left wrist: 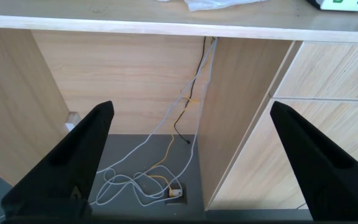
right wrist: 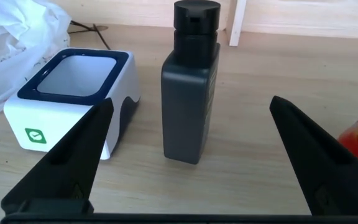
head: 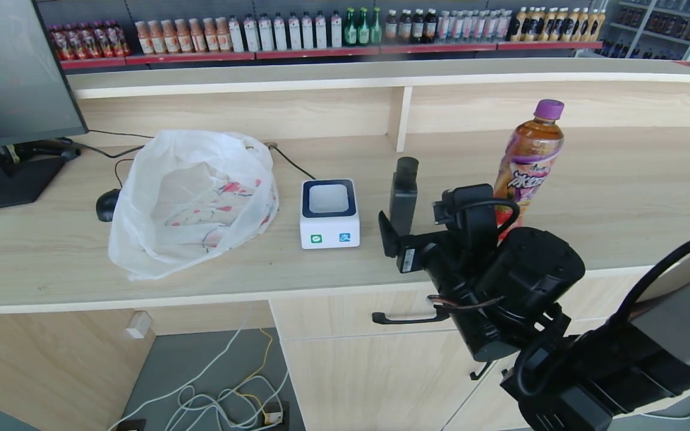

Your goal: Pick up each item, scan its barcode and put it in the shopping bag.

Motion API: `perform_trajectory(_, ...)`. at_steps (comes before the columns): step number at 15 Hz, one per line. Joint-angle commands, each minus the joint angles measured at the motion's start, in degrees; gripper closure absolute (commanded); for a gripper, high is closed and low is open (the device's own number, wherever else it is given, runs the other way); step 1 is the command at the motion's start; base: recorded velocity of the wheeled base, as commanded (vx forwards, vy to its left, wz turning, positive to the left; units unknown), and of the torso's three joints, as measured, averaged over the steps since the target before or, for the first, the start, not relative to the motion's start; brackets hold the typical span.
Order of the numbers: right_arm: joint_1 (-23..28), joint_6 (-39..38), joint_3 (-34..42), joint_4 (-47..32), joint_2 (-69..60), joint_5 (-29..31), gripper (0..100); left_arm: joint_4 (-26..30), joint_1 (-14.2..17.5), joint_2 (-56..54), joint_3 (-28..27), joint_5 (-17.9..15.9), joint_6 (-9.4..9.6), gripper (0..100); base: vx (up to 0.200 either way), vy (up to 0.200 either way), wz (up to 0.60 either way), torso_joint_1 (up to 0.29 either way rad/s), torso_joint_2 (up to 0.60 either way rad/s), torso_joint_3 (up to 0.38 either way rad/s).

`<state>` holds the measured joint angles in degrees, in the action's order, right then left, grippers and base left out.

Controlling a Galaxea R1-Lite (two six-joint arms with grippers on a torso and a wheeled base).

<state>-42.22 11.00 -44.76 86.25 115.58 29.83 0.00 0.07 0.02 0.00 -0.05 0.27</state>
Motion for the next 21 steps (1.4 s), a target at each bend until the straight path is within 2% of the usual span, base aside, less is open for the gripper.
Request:
perform_trajectory(1, 1.08, -0.01, -1.38, 0.06, 1.84, -0.47, 0, 0.0, 0.01, -0.02, 0.0, -0.04, 0.0, 0, 0.0, 0.0, 0.0, 0.0, 0.0, 0.0)
perform_trajectory(15, 2.84, -0.01, -13.42, -0.64, 8.79, -1.62, 0, 0.0, 0.01, -0.02, 0.0, 0.05, 0.0, 0, 0.0, 0.0, 0.0, 0.0, 0.0, 0.0)
perform_trajectory(19, 3.72, -0.19, -14.65, -2.14, 9.23, -1.71, 0, 0.0, 0.01, -0.02, 0.0, 0.05, 0.0, 0, 0.0, 0.0, 0.0, 0.0, 0.0, 0.0)
perform_trajectory(21, 4.34, -0.71, -17.46, -5.3, 9.23, -2.23, 0, 0.0, 0.01, -0.02, 0.0, -0.04, 0.0, 0, 0.0, 0.0, 0.0, 0.0, 0.0, 0.0)
